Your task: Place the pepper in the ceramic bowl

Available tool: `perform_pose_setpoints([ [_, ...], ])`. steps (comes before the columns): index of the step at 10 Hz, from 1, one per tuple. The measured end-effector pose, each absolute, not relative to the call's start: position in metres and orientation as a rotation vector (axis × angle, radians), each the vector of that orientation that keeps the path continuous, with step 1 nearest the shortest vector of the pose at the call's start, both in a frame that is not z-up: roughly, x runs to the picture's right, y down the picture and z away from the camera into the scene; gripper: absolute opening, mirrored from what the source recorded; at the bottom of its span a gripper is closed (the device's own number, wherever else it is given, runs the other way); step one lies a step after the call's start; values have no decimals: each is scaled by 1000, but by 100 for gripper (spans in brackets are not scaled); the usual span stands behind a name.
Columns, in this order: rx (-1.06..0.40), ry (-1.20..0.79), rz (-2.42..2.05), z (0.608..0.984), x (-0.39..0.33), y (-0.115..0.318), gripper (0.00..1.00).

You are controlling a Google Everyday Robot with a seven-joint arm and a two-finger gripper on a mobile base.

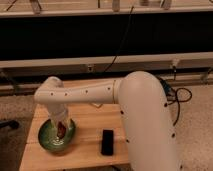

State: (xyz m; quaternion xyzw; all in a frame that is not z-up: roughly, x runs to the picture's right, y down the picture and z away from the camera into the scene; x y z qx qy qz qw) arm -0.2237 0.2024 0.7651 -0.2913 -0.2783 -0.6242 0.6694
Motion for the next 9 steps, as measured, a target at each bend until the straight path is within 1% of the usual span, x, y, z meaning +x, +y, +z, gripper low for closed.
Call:
perform_pose_setpoints([
  [1, -652, -637, -1410, 764, -226, 204, 79],
  [2, -649, -645, -1413, 764, -227, 205, 80],
  [6, -630, -669, -1408, 762, -228, 205, 80],
  [9, -613, -651, -1392, 758, -222, 195, 80],
])
